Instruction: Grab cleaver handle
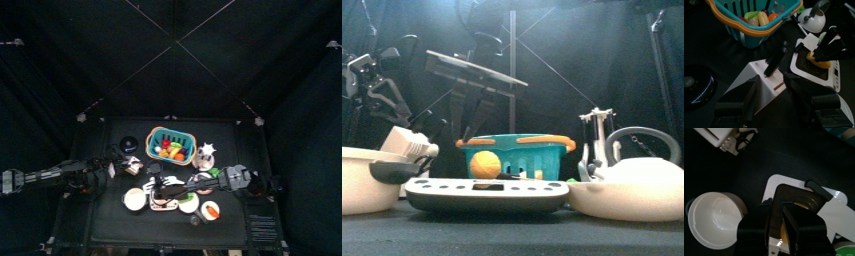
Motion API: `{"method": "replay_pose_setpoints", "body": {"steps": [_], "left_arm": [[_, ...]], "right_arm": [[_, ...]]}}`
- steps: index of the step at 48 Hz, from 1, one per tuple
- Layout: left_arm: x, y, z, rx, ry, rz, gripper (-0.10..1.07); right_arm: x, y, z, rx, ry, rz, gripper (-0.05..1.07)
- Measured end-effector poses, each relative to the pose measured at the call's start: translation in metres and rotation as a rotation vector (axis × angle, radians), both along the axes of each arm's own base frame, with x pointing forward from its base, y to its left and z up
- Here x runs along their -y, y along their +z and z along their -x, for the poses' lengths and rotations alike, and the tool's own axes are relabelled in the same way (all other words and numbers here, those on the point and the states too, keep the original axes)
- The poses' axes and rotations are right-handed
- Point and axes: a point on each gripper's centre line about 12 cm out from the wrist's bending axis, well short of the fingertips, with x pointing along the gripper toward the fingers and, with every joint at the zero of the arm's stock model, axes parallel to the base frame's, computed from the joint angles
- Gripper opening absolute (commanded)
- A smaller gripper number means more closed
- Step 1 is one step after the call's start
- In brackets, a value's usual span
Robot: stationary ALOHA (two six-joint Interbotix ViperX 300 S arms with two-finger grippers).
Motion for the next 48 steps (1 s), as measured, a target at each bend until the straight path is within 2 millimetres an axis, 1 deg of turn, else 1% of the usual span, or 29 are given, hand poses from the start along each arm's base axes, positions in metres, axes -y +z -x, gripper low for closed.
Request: {"method": "replay_pose_setpoints", "body": {"steps": [3,5,11,14,18,23,27,29,31,35,39,41,43,45,48], "left_arm": [[0.000,0.000,0.000,-0.001,-0.002,0.001,0.81],[0.000,0.000,0.000,0.000,-0.002,0.000,0.81],[0.000,0.000,0.000,-0.001,-0.002,0.001,0.81],[0.000,-0.001,0.000,-0.003,0.000,0.001,0.81],[0.001,-0.003,0.001,-0.007,-0.002,0.003,0.81],[0.001,-0.005,0.002,-0.012,-0.001,0.006,0.81],[0.001,-0.004,0.002,-0.011,-0.002,0.004,0.81],[0.001,-0.005,0.002,-0.013,-0.002,0.005,0.81],[0.001,-0.005,0.002,-0.016,-0.002,0.006,0.81],[0.001,-0.004,0.002,-0.011,-0.002,0.004,0.81],[0.001,-0.004,0.002,-0.011,-0.002,0.004,0.81],[0.001,-0.005,0.002,-0.013,-0.002,0.005,0.81],[0.001,-0.005,0.002,-0.013,-0.002,0.005,0.81],[0.001,-0.005,0.002,-0.013,-0.002,0.005,0.81],[0.001,-0.005,0.002,-0.013,-0.002,0.005,0.81]], "right_arm": [[0.001,0.008,0.005,-0.045,0.050,0.028,0.59],[0.002,0.008,0.010,-0.099,0.090,0.055,0.59],[0.006,-0.005,0.023,-0.281,0.239,0.117,0.60],[0.007,-0.012,0.028,-0.326,0.285,0.117,0.60],[0.017,-0.016,0.035,-0.355,0.299,0.117,0.60],[0.042,-0.002,0.050,-0.294,0.316,0.114,0.60],[0.056,0.008,0.062,-0.170,0.343,0.092,0.60],[0.057,0.011,0.065,-0.111,0.368,0.090,0.60],[0.056,0.010,0.066,-0.033,0.427,0.102,0.60],[0.052,0.009,0.071,0.058,0.536,0.146,0.60],[0.050,0.002,0.078,0.129,0.593,0.151,0.60],[0.047,-0.004,0.079,0.147,0.605,0.138,0.60],[0.045,-0.006,0.078,0.162,0.611,0.130,0.60],[0.044,-0.013,0.076,0.153,0.621,0.127,0.60],[0.043,-0.028,0.077,0.124,0.625,0.115,0.60]]}}
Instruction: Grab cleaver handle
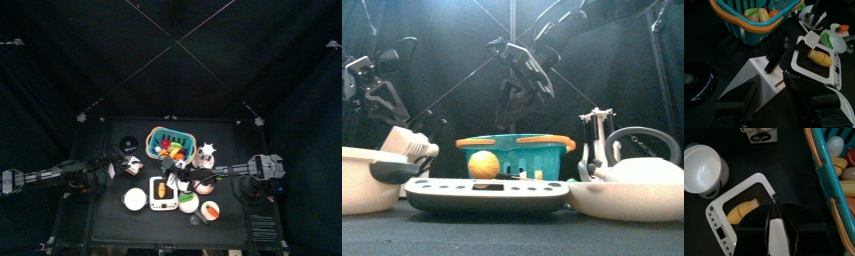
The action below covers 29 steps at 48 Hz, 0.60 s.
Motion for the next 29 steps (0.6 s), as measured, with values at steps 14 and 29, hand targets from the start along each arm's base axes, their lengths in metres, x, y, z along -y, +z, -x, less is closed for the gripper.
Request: {"method": "replay_pose_setpoints", "body": {"steps": [14,29], "left_arm": [[0.000,0.001,0.000,0.002,0.000,0.000,0.81],[0.000,0.000,0.000,0.000,-0.001,-0.001,0.81]], "right_arm": [[0.000,-0.031,0.005,-0.025,0.032,-0.002,0.77],[0.005,-0.053,0.009,-0.093,0.040,0.027,0.79]]}}
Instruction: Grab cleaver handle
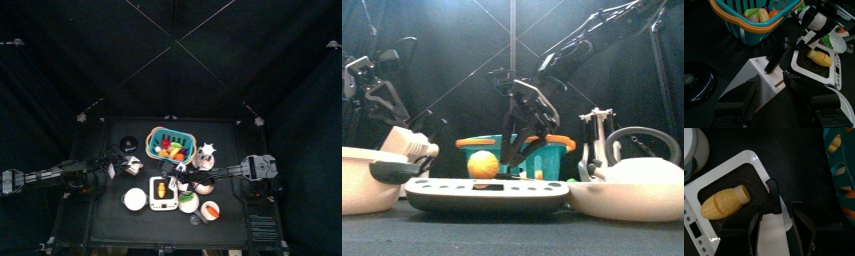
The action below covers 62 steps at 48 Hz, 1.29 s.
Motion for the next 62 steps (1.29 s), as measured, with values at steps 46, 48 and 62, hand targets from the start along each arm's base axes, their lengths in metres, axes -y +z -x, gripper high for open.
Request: {"method": "replay_pose_setpoints", "body": {"steps": [46,48,62], "left_arm": [[0.000,0.000,0.000,0.001,0.000,-0.001,0.81],[0.000,0.000,0.000,0.000,0.000,0.000,0.81],[0.000,0.001,0.000,0.001,-0.001,-0.002,0.81]], "right_arm": [[0.004,-0.004,-0.003,-0.064,-0.022,0.038,0.55],[0.005,0.001,-0.006,-0.063,-0.028,0.047,0.55],[0.004,0.030,-0.020,-0.025,-0.003,0.124,0.55]]}}
